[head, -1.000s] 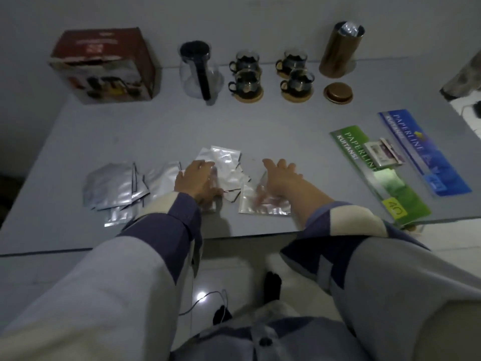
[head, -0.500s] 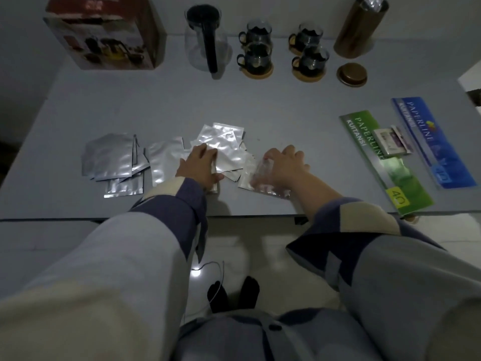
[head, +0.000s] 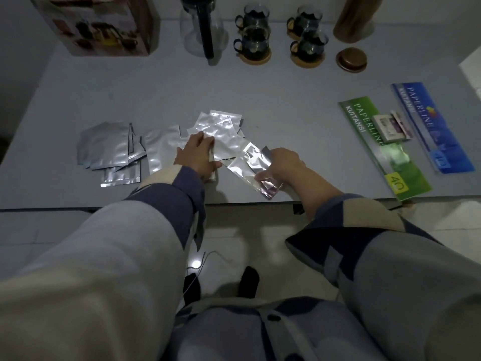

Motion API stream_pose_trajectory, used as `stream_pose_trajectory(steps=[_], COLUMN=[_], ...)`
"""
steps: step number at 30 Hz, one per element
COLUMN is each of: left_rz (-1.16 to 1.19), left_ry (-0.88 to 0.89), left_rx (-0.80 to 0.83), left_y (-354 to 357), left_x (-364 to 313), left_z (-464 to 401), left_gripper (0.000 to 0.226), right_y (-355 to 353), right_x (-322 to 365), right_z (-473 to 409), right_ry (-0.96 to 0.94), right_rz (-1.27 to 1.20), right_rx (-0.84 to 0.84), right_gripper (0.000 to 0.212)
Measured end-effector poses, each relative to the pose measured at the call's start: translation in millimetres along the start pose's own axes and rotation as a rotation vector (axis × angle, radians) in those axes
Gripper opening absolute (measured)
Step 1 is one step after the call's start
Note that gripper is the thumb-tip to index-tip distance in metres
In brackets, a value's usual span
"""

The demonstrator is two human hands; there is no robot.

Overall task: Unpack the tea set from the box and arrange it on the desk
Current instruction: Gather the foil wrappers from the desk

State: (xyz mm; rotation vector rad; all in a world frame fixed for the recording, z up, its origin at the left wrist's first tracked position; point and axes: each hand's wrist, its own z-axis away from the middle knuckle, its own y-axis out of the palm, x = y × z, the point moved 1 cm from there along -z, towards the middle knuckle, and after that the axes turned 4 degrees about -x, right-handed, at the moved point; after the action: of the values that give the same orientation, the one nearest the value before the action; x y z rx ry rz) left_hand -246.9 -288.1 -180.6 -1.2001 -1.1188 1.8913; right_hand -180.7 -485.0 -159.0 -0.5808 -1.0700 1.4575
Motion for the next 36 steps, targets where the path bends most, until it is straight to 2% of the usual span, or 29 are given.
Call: stream_pose_trajectory(steps=[4, 7, 9, 12, 15, 18, 20, 22, 26, 29, 33, 36], left_rz=[-0.034, -0.037, 0.021, 0.048, 0.0, -0.108, -0.114, -0.124, -0.147, -0.183, -0.16, -0.113], left_ry=[0.047, 0.097, 0.104, 0.086, -0.087, -0.324, -0.415, -0.41, -0.368, -0.356, -0.325, -0.29], left_rx=[0.021, 0.039, -0.007, -0.166, -0.274, -0.189, -0.056, 0.007, -0.04, -0.026, -0.038, -0.017], left_y=[-4.1, -13.0, -24.5, -46.9, -66.6, -76.9, -77.6, -76.3, -78.9, -77.0, -68.7, -67.1], left_x=[1.8, 0.4, 7.8, 36.9, 80.1, 122.1, 142.3, 152.0, 150.1, 144.6, 126.6, 109.7], left_z=[-1.8, -7.0, -11.0, -14.6, -8.7, 4.4, 11.8, 15.6, 13.8, 10.9, 12.8, 14.6], left_gripper=[0.072, 0.056, 0.045, 0.045, 0.056, 0.07, 0.07, 0.068, 0.069, 0.068, 0.055, 0.052], right_y=[-11.1, -39.9, -53.7, -48.5, -18.1, 6.8, 12.6, 12.8, 4.9, 6.4, 14.9, 15.2], right_x=[4.0, 11.7, 24.3, 56.1, 87.5, 108.7, 116.1, 120.6, 129.3, 132.1, 133.9, 141.7], right_z=[2.6, 3.9, 0.9, -12.5, -30.7, -39.5, -40.8, -42.1, -51.5, -48.3, -38.6, -31.6], right_ry=[-0.005, 0.085, 0.115, 0.114, 0.151, 0.173, 0.194, 0.237, 0.329, 0.318, 0.32, 0.31], right_rz=[-0.098, -0.287, -0.358, -0.473, -0.343, -0.153, -0.181, -0.272, -0.51, -0.444, -0.445, -0.499], right_rx=[0.004, -0.016, -0.054, -0.096, -0.098, -0.172, -0.268, -0.33, -0.239, -0.178, -0.256, -0.242], right_gripper=[0.051, 0.044, 0.036, 0.033, 0.055, 0.056, 0.057, 0.069, 0.089, 0.082, 0.064, 0.064])
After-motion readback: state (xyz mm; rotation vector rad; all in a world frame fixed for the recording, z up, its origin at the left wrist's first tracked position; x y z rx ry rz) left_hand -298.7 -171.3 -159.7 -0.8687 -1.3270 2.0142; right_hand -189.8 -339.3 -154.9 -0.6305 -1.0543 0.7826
